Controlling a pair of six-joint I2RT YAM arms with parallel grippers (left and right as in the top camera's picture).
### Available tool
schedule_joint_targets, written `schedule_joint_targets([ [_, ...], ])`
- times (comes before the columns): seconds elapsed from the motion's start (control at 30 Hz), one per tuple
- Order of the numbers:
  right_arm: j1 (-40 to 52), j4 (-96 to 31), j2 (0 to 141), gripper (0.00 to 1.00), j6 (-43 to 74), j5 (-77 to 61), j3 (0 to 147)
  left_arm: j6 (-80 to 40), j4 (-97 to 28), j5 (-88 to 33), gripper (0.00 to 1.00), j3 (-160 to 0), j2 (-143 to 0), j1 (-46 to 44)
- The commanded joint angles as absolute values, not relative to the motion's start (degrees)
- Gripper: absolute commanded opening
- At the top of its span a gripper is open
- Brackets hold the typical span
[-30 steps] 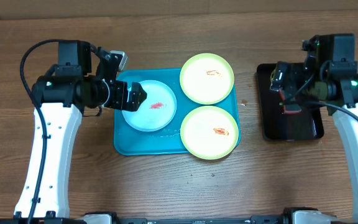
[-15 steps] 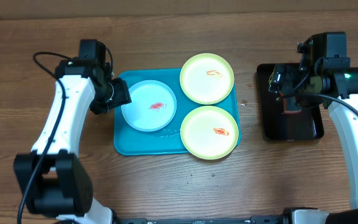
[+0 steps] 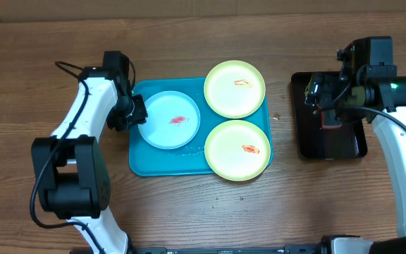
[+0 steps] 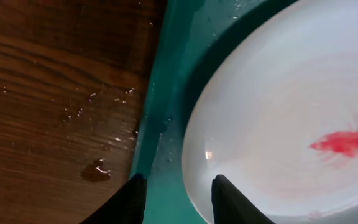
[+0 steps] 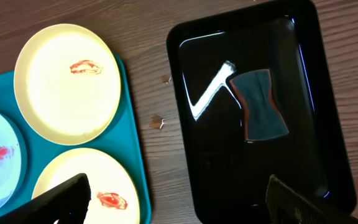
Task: Clean dirty plates on tray and stack at the side
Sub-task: 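Move the left gripper to the white plate's left rim and grip it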
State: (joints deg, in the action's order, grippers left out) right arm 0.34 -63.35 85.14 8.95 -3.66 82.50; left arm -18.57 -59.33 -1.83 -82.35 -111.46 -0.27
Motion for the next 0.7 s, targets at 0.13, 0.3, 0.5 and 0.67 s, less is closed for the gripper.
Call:
schedule_joint_targets([
  [0.13, 0.25, -63.44, 85.06, 0.92, 8.56, -3.9, 83.96, -12.16, -55.83, -0.58, 0.32, -83.4, -115.59, -0.03],
  [0.3, 0.25, -63.46, 85.06, 0.92, 8.56, -2.48, 83.96, -8.73, -53.06, -2.85, 0.3, -83.4, -117.93, -0.03],
  [0.5, 0.25, -63.86, 85.06, 0.92, 8.58, -1.06, 83.96, -8.75, -51.09, -2.57, 0.08, -83.4, -120.84, -0.03],
  [0.67, 0.23, -63.77, 85.06, 0.88, 10.02, -1.06, 83.96, -8.75, -50.68, -2.55, 0.05, -83.4, -121.47, -0.01],
])
